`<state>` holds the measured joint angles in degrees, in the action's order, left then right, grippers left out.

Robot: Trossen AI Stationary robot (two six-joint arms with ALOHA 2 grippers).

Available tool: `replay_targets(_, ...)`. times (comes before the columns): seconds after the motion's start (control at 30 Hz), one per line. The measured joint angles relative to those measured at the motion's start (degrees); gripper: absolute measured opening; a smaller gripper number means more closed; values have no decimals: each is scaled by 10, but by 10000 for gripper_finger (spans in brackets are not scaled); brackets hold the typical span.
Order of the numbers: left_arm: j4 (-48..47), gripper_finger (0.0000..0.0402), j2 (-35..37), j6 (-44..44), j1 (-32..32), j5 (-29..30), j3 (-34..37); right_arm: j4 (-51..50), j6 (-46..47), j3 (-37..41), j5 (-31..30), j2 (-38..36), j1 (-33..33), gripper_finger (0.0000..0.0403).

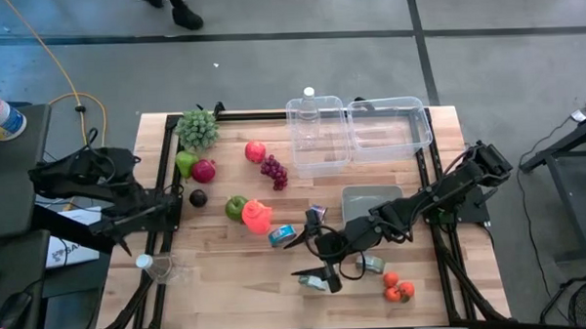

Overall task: Pick & Place Food Item
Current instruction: Put the transparent water bottle into the left transparent bin

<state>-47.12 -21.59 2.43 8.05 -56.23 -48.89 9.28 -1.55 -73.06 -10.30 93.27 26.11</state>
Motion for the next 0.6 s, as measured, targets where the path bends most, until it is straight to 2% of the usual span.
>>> replay_targets(0.07, 1, 362, 2, 11, 0, -23, 0, 0, 3, 0, 0, 0, 0, 270)
replay_targets(0.33, 2, 362, 12, 23, 0, -19, 29, 0, 19, 0, 0, 0, 0, 270)
replay_targets(0.6, 78, 362, 12, 15, 25, -46, 75, 8, 19, 0, -2, 0, 0, 270)
